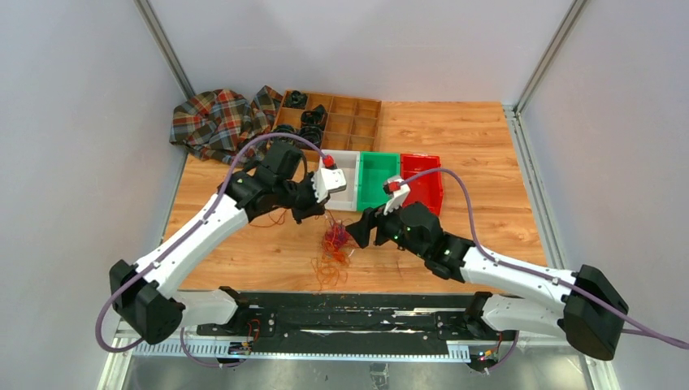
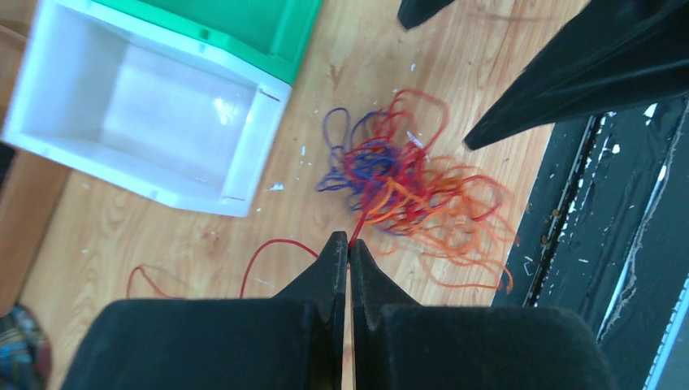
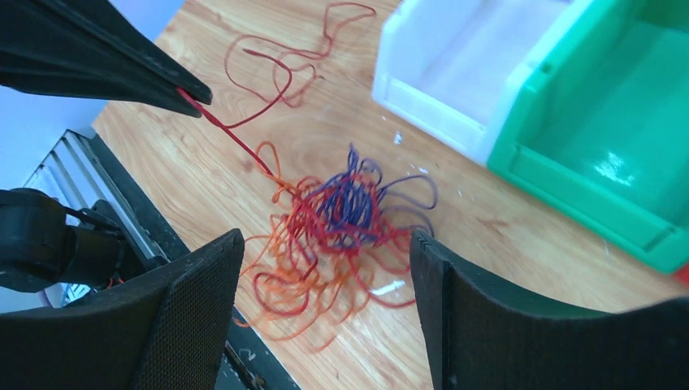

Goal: Untangle the cables

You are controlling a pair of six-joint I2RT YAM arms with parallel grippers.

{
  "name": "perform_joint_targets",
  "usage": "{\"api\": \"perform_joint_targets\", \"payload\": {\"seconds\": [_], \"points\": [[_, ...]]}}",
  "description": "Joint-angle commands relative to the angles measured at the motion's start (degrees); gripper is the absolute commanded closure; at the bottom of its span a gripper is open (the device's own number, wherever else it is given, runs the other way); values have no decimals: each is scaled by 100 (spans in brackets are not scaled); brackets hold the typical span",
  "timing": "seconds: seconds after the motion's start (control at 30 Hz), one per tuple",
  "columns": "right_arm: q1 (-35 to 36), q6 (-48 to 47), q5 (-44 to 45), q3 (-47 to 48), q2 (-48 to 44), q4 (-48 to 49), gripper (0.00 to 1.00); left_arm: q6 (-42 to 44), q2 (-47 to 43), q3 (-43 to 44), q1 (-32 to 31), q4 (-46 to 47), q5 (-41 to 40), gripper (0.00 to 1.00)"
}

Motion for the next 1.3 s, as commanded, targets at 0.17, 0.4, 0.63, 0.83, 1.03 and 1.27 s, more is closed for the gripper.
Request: {"api": "perform_joint_targets", "payload": {"seconds": [0.17,0.4,0.63,0.83,1.03,1.27], "points": [[267,-397,-290,1120,1107,526,27,-111,-462,728,-35,-897,-63,99],[311,-446,-221,1498,1380,865,30,-52,-710,922,-35,-1186,30,99],[379,-514,-216,1754,1633,904,34,-120,-770,1053,-44,-1346,268,99],[463,-514,-98,1466,1350,897,35,-64,-792,1020,-44,-1349,145,99],[467,-541,85,994,628,732,34,-44,-816,1053,-44,-1347,70,99],[909,-1061,197,1181,658,432,33,-85,-738,1099,-53,-1347,69,99]]}}
